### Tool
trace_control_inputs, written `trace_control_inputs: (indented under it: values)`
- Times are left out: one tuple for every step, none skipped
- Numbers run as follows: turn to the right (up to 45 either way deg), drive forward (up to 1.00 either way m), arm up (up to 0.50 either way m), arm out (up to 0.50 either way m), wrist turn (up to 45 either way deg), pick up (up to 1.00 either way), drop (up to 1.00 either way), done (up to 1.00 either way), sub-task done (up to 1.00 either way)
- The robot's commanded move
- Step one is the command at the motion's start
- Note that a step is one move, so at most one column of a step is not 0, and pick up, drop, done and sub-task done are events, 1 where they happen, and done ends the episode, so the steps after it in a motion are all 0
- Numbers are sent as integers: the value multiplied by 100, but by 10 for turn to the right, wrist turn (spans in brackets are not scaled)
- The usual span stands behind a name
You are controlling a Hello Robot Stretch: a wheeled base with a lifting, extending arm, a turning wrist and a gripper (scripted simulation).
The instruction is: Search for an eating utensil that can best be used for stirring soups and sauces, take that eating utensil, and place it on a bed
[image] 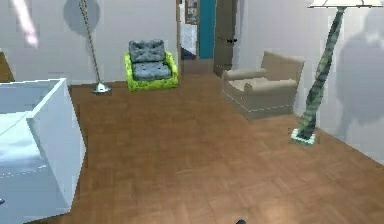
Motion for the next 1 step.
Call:
trace_control_inputs:
  values:
    - [0,100,0,0,0,0,0,0,0]
